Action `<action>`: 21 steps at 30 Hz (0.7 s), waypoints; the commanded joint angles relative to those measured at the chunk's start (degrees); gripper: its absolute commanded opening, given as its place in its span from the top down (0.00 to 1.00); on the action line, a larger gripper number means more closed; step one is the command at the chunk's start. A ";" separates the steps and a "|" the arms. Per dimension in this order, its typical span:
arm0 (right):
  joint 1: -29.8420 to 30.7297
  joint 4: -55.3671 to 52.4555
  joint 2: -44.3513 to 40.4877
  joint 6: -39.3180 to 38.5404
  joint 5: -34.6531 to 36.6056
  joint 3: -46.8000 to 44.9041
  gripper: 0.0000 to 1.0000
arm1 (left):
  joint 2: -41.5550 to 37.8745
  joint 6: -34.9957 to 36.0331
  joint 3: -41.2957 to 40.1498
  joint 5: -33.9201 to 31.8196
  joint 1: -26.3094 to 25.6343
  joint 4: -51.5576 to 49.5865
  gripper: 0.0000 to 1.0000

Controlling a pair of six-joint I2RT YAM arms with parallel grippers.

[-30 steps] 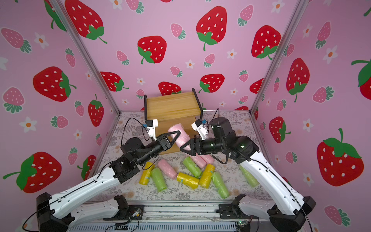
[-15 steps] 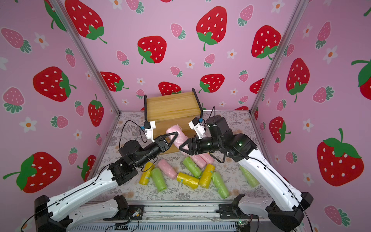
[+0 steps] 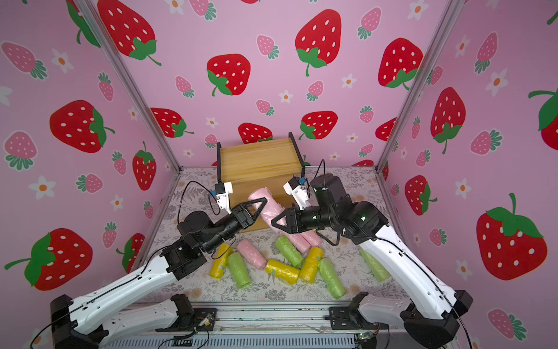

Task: Sort the rolls of trash bags by color and place them on the shelf
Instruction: Pick up the roll of trash bags from the center of the board, then place the roll of trash bags on the shelf.

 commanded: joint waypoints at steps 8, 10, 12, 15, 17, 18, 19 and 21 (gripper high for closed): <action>-4.30 -9.12 10.66 -8.08 12.80 24.18 1.00 | -5.68 14.57 15.84 -12.47 -0.06 -25.98 0.00; -6.30 -11.47 14.20 -9.08 14.19 29.75 1.00 | -7.33 16.82 16.86 -14.40 -0.07 -29.08 0.00; -8.22 -13.79 18.50 -9.46 16.50 35.32 1.00 | -8.93 18.34 17.11 -15.57 -0.07 -31.04 0.00; -10.59 -15.55 24.36 -10.08 17.66 43.13 1.00 | -10.53 18.91 16.13 -16.08 -0.03 -31.92 0.00; -11.65 -17.53 29.14 -10.75 18.00 48.97 1.00 | -10.91 18.54 15.28 -16.14 -0.05 -32.02 0.00; -12.03 -19.12 31.70 -11.27 18.69 52.42 1.00 | -10.95 18.19 14.85 -15.90 -0.05 -32.10 0.00; -12.12 -20.26 33.76 -11.86 19.20 55.08 1.00 | -10.83 17.92 14.51 -15.69 -0.10 -32.10 0.00; -12.38 -22.33 37.68 -13.04 20.55 60.13 1.00 | -10.60 17.35 14.08 -15.14 -0.07 -32.44 0.01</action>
